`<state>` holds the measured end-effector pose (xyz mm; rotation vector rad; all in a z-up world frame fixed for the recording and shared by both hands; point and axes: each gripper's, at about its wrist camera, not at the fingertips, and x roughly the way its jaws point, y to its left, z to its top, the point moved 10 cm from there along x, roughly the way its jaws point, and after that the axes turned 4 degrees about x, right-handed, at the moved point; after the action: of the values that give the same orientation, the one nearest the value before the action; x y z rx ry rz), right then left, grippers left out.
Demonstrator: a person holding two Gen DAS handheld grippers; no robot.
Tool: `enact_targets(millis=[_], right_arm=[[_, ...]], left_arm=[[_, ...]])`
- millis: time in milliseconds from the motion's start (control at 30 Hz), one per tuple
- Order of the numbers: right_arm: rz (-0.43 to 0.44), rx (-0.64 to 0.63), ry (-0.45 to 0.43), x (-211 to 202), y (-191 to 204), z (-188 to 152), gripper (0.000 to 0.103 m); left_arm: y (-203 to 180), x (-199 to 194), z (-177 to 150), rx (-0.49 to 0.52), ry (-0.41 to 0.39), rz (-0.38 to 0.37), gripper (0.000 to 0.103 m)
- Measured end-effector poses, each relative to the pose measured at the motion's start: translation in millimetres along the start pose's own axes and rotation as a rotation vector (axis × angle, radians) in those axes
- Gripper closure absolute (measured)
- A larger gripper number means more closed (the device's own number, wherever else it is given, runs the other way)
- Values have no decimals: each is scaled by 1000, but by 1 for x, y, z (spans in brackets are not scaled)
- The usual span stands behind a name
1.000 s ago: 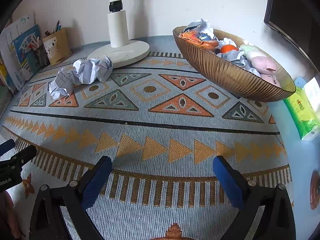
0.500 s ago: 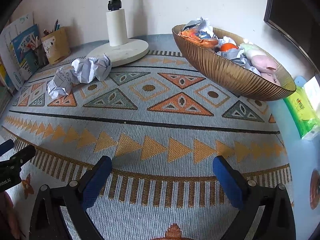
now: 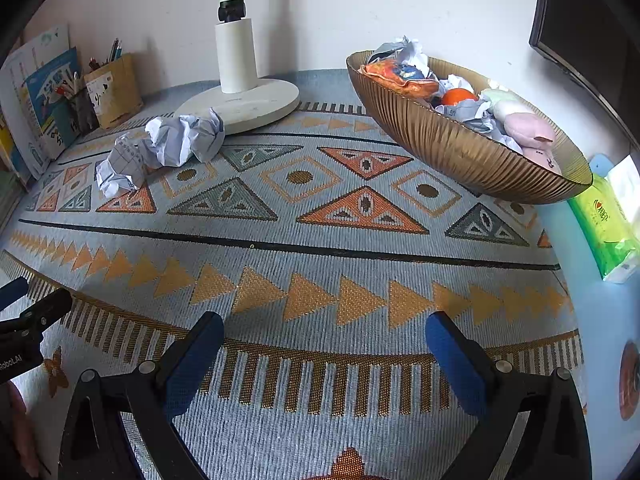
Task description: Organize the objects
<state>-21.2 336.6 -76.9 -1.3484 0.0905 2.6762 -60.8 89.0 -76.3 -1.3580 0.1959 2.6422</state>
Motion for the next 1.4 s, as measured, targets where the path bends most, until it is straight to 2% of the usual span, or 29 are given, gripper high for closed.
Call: enact_targets(millis=[433, 633, 1400], right_arm=[[19, 38, 13, 3, -5, 0, 2], [10, 5, 3, 2, 0, 0, 2], [-1, 26, 15, 4, -7, 0, 0]], left_arm=[[1, -1, 0, -1, 0, 1, 0], [1, -1, 0, -1, 0, 1, 0], [1, 0, -1, -8, -1, 8, 0]])
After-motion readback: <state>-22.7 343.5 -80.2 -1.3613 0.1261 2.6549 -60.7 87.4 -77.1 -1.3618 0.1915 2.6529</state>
